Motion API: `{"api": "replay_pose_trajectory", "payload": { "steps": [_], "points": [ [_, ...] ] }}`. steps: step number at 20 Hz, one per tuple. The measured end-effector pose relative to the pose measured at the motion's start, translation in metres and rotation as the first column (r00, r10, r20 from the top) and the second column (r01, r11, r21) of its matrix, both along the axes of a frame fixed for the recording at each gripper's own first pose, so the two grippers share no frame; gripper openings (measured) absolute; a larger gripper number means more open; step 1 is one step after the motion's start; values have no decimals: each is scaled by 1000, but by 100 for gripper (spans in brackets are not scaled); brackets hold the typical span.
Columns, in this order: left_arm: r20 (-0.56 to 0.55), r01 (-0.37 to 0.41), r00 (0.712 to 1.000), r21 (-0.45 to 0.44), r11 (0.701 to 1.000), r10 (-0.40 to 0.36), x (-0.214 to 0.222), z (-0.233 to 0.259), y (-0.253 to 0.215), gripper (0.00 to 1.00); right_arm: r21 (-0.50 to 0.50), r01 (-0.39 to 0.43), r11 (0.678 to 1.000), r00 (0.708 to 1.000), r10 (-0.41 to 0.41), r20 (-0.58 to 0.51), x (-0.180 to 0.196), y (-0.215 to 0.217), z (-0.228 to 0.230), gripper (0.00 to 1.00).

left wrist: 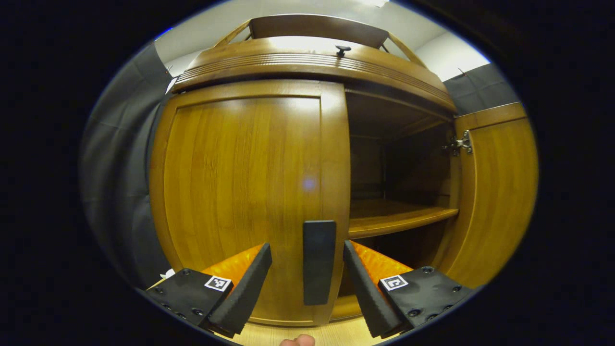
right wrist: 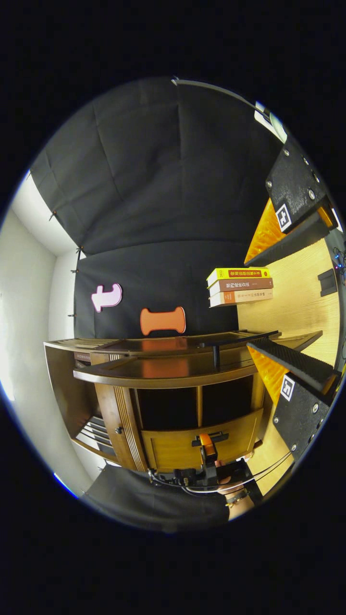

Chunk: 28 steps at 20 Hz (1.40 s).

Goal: Open the right door of the double-door shoe cabinet with the right hand, and open the left door with the left hand.

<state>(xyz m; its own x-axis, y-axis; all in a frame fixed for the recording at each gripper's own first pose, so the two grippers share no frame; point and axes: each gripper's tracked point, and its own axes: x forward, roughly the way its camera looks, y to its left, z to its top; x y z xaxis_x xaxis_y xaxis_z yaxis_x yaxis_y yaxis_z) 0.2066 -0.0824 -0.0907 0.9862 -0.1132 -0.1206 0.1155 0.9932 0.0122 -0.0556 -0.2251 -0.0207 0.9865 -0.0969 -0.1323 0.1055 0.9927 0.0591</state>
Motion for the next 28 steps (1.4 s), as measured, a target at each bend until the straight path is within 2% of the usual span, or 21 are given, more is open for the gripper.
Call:
{"api": "replay_pose_trajectory", "payload": {
  "steps": [3,5,8,10,15,19,22,28],
  "points": [
    [-18,-6,1000,-8,1000,5,6,-10,5,94,16,34,999,999,-34,8,-4,-6,-1,92],
    [-12,6,1000,-6,1000,-6,9,-12,5,99,23,48,999,999,-48,3,-6,-9,-3,92],
    [-15,9,1000,6,1000,-9,9,-11,5,100,19,66,998,998,-66,-9,-5,-13,-7,92],
    [-17,17,1000,3,1000,-17,8,-10,1,97,23,64,998,998,-64,-10,-3,-11,-6,92],
    [-13,76,997,-37,996,-76,9,-13,-20,62,-4,56,998,998,-56,-27,-7,-5,-11,92],
    [-1,59,998,-14,998,-59,8,-12,-20,35,-19,67,998,996,-68,-49,-14,-5,-18,92],
    [-14,56,998,1,998,-56,7,-14,-20,31,-6,66,998,997,-66,-48,-14,-2,-18,92],
    [-71,47,996,35,998,-44,-16,-13,-17,32,-17,49,999,998,-50,-45,-12,10,-17,92]
  ]
}}
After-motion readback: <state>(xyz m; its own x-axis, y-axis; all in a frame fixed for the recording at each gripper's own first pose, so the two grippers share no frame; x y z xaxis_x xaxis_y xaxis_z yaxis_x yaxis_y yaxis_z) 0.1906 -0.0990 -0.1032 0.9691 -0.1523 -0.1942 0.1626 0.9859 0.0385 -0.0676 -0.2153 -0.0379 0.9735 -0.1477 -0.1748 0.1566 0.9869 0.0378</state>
